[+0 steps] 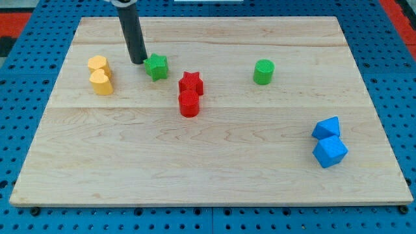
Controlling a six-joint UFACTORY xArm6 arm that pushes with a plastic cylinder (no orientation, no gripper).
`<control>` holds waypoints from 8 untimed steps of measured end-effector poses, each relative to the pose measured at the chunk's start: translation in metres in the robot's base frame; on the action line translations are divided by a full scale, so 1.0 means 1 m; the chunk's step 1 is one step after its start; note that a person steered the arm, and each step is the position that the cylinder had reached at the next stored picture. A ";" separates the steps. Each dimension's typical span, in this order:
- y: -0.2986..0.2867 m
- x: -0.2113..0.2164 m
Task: Keep green star in between red star and yellow hexagon
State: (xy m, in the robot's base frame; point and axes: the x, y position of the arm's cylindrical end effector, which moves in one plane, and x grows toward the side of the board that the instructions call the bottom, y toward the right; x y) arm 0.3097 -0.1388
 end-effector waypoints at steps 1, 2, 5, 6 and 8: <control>0.006 -0.010; 0.012 -0.010; 0.053 -0.007; 0.051 -0.002; 0.036 0.022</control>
State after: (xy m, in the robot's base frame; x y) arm 0.3316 -0.1027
